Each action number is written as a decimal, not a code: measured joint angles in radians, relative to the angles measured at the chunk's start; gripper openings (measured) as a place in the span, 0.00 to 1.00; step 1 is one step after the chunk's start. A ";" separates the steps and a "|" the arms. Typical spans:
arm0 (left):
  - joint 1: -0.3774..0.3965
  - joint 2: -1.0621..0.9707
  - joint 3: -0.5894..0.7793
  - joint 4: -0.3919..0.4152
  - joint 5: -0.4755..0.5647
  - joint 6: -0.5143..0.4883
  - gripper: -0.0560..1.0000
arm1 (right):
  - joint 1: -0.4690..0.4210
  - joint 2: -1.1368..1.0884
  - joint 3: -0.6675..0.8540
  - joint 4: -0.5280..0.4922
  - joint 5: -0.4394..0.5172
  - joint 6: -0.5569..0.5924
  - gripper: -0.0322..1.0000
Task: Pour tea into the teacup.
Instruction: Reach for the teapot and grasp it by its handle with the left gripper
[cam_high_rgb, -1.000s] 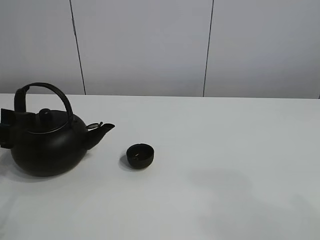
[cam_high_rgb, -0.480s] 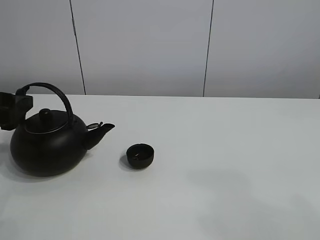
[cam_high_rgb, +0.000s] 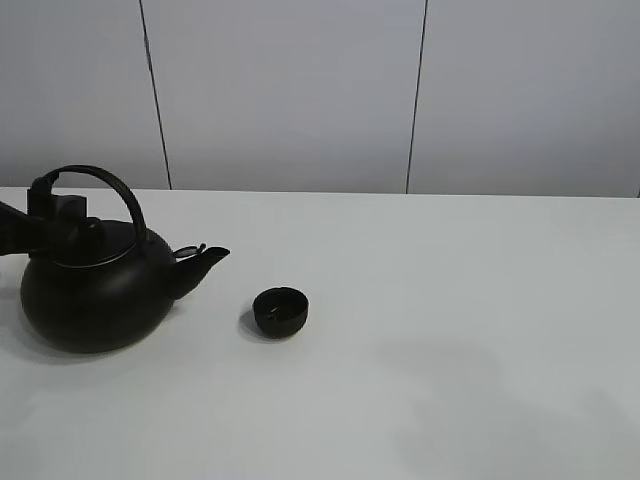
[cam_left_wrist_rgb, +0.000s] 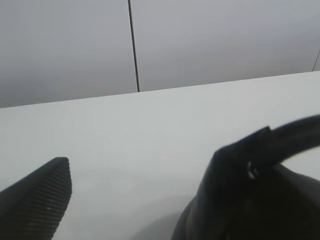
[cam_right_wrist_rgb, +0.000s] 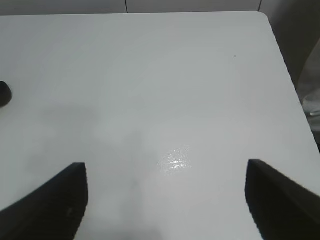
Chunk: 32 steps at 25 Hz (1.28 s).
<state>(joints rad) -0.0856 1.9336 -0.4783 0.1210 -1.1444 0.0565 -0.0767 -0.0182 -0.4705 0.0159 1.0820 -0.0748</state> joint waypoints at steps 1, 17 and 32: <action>0.000 0.000 -0.008 0.000 0.000 0.000 0.71 | 0.000 0.000 0.000 0.000 0.000 0.000 0.60; -0.001 0.002 -0.025 0.060 -0.002 0.000 0.28 | 0.000 0.000 0.000 0.000 0.000 0.000 0.60; 0.005 0.002 -0.028 0.159 0.000 0.024 0.18 | 0.000 0.000 0.000 0.000 -0.001 0.000 0.60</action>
<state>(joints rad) -0.0806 1.9356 -0.5059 0.2798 -1.1448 0.0807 -0.0767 -0.0182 -0.4705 0.0159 1.0810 -0.0748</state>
